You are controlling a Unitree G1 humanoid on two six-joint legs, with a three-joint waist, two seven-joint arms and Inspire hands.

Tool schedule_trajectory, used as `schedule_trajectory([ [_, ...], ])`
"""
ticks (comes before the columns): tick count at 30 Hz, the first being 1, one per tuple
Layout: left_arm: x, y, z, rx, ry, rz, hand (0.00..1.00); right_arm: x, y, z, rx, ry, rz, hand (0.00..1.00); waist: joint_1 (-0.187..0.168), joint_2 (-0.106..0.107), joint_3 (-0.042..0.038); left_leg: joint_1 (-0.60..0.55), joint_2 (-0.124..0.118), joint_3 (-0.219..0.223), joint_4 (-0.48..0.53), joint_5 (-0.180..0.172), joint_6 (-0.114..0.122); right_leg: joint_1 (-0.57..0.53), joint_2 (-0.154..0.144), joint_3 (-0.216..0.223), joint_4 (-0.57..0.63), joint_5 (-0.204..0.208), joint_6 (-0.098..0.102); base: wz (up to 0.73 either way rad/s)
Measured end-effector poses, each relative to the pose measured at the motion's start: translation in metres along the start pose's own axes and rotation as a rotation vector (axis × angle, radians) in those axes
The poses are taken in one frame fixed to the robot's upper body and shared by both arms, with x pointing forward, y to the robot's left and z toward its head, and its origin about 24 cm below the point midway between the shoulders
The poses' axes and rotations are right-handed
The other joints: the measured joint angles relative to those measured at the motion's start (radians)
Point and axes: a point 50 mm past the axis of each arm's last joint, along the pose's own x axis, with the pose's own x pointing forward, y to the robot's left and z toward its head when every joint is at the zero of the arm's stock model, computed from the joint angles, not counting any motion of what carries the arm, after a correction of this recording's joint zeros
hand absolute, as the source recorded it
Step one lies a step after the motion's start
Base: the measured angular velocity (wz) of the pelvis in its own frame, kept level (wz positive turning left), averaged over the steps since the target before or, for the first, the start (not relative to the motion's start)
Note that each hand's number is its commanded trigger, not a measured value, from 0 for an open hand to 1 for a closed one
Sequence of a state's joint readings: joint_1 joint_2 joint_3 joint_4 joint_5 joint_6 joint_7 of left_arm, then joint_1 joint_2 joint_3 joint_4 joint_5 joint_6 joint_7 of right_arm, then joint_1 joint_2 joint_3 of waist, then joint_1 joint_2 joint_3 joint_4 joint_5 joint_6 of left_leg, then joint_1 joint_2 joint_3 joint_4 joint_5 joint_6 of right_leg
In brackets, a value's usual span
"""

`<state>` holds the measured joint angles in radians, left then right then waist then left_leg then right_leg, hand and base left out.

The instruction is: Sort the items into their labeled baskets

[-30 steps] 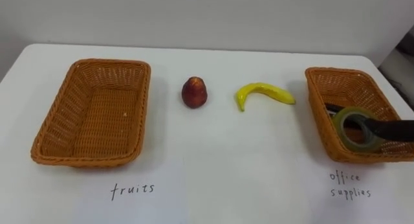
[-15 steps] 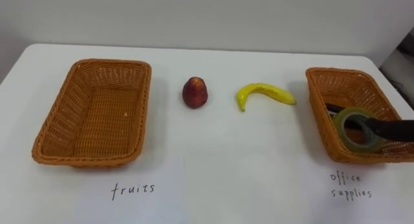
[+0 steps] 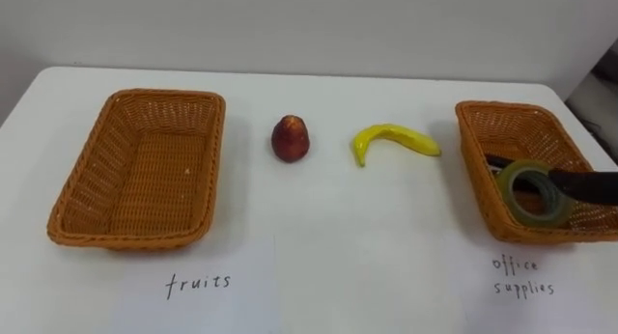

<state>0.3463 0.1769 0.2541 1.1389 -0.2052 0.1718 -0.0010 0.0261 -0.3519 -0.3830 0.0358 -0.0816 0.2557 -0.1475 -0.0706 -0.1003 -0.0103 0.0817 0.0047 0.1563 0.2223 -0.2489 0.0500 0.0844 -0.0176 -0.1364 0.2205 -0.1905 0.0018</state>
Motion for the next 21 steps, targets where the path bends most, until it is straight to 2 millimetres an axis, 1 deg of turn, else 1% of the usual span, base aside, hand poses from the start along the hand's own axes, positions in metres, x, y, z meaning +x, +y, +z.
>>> schedule_trajectory([
  [1, 0.000, 0.000, 0.000, 0.000, 0.000, 0.000, 0.00, 0.000, -0.001, 0.002, 0.001, -0.010, -0.006, 0.00, 0.001, 0.000, 0.0000, 0.000, 0.000, 0.000, 0.000, 0.000, 0.000, 0.000, 0.000, 0.000, 0.000, 0.000, 0.000, 0.00],
  [4, 0.000, 0.000, 0.000, 0.001, -0.001, -0.001, 0.00, 0.000, -0.001, 0.009, 0.005, -0.038, -0.013, 0.00, 0.002, -0.005, 0.0052, 0.000, 0.000, 0.000, 0.000, 0.000, 0.000, 0.001, 0.000, -0.001, 0.000, 0.000, 0.000, 0.00],
  [5, 0.000, 0.000, 0.000, 0.001, -0.001, -0.001, 0.00, -0.001, -0.002, 0.012, 0.007, -0.049, -0.016, 0.00, 0.001, -0.003, 0.0069, 0.000, 0.000, 0.000, 0.000, 0.000, 0.000, 0.001, 0.000, -0.001, 0.000, 0.000, 0.000, 0.00],
  [10, 0.000, -0.001, 0.000, 0.001, 0.001, -0.003, 0.00, -0.001, -0.003, 0.016, 0.010, -0.069, -0.031, 0.00, 0.014, -0.005, 0.0066, 0.000, 0.000, 0.000, 0.000, 0.000, 0.000, 0.001, 0.000, -0.001, 0.000, 0.000, 0.000, 0.00],
  [11, 0.000, -0.001, 0.000, 0.002, 0.002, -0.004, 0.00, -0.002, -0.003, 0.020, 0.009, -0.082, -0.035, 0.00, 0.018, -0.001, 0.0074, 0.000, 0.000, 0.000, 0.000, 0.000, 0.000, 0.000, 0.000, -0.001, 0.000, 0.000, 0.000, 0.00],
  [12, 0.000, -0.001, 0.000, 0.003, 0.002, -0.005, 0.00, -0.002, -0.003, 0.022, 0.010, -0.092, -0.036, 0.00, 0.020, -0.004, 0.0077, 0.000, 0.000, 0.000, 0.000, 0.000, 0.000, 0.000, 0.000, -0.002, 0.000, 0.000, 0.000, 0.00],
  [16, 0.000, -0.001, 0.000, 0.004, 0.003, -0.010, 0.00, 0.000, -0.003, 0.035, 0.002, -0.142, -0.044, 0.00, 0.027, 0.000, 0.0084, -0.002, 0.000, -0.001, 0.000, 0.000, 0.000, -0.002, 0.000, -0.002, 0.000, 0.000, 0.000, 0.00],
  [17, 0.000, -0.001, 0.000, 0.004, 0.003, -0.011, 0.00, 0.001, -0.003, 0.041, -0.009, -0.162, -0.051, 0.00, 0.031, 0.002, 0.0060, -0.002, 0.000, 0.000, 0.000, 0.000, 0.000, -0.003, 0.000, -0.001, 0.000, 0.000, 0.000, 0.00],
  [18, 0.000, -0.001, 0.000, 0.004, 0.004, -0.012, 0.00, 0.001, -0.004, 0.045, -0.009, -0.177, -0.052, 0.00, 0.034, 0.004, 0.0053, -0.002, 0.000, 0.000, -0.001, 0.000, 0.000, -0.003, 0.000, -0.001, 0.000, 0.000, 0.000, 0.00],
  [19, 0.000, -0.001, 0.000, 0.004, 0.004, -0.012, 0.00, 0.002, -0.004, 0.052, -0.018, -0.203, -0.050, 0.00, 0.036, 0.003, 0.0066, -0.001, 0.000, 0.000, -0.001, 0.000, 0.000, -0.002, 0.001, -0.001, 0.000, 0.000, 0.000, 0.00],
  [20, 0.000, -0.001, 0.000, 0.005, 0.003, -0.012, 0.00, 0.003, -0.004, 0.057, -0.038, -0.224, -0.044, 0.00, 0.040, 0.004, 0.0058, 0.000, 0.000, -0.002, -0.001, 0.000, 0.000, 0.000, 0.001, -0.002, 0.000, 0.000, 0.000, 0.00],
  [21, 0.000, -0.001, 0.000, 0.005, 0.003, -0.012, 0.00, 0.003, -0.004, 0.059, -0.054, -0.233, -0.041, 0.00, 0.041, 0.004, 0.0060, 0.000, 0.000, -0.004, -0.001, 0.000, 0.000, 0.001, 0.001, -0.003, 0.000, 0.000, 0.000, 0.05],
])
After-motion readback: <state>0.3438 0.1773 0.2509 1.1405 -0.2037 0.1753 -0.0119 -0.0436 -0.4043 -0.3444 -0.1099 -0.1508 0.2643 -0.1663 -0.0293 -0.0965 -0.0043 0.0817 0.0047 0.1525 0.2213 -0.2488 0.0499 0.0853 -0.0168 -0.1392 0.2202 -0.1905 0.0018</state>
